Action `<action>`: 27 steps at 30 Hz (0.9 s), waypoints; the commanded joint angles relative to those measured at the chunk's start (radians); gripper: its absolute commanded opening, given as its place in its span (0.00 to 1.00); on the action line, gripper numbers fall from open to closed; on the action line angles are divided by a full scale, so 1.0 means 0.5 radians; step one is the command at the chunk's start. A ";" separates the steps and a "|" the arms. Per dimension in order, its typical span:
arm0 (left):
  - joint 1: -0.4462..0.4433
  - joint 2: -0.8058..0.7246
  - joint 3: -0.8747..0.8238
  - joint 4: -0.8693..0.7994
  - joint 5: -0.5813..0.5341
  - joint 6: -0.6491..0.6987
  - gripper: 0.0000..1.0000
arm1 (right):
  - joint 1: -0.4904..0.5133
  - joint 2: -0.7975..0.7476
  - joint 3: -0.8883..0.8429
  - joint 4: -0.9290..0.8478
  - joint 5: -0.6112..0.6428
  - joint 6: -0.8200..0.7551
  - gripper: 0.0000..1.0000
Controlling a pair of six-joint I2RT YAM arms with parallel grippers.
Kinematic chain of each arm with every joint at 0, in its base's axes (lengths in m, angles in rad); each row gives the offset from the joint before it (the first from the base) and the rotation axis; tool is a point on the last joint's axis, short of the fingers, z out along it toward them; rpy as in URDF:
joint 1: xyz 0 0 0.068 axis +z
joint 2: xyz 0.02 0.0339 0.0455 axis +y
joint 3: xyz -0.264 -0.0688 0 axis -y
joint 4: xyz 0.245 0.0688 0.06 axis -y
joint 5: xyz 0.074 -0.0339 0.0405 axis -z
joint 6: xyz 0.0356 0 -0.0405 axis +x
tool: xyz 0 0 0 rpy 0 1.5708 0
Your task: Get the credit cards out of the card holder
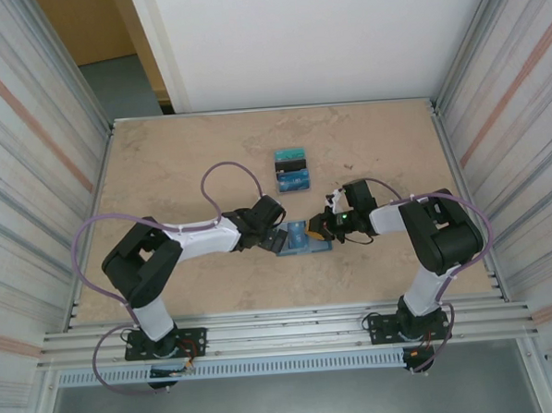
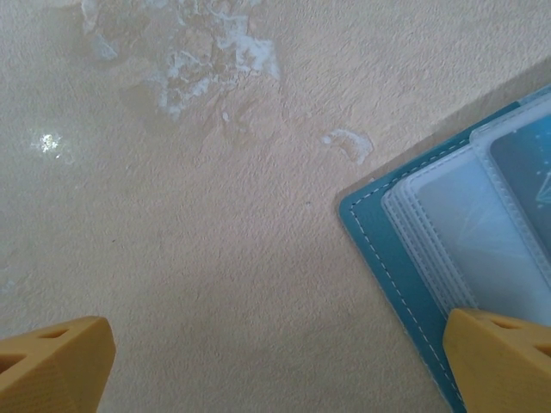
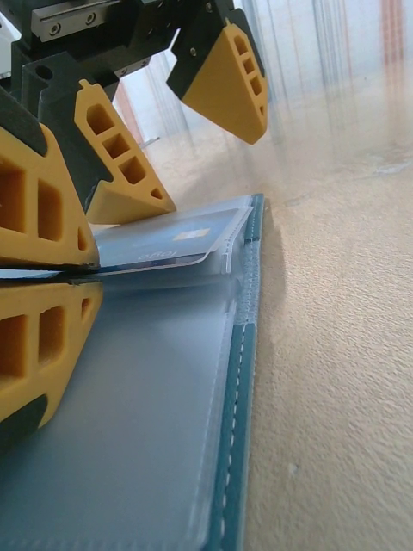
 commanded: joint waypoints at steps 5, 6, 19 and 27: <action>-0.006 -0.118 0.109 -0.032 0.054 0.049 0.99 | 0.009 0.028 -0.005 0.004 -0.039 -0.025 0.12; -0.007 -0.113 0.115 -0.016 0.072 0.053 0.99 | 0.009 0.031 -0.004 0.003 -0.037 -0.024 0.12; -0.008 0.079 0.214 0.047 0.265 0.133 0.99 | 0.023 0.034 0.007 0.005 -0.040 -0.017 0.11; -0.007 0.128 0.208 -0.050 0.224 0.115 0.99 | 0.019 0.036 0.004 0.007 -0.043 -0.013 0.11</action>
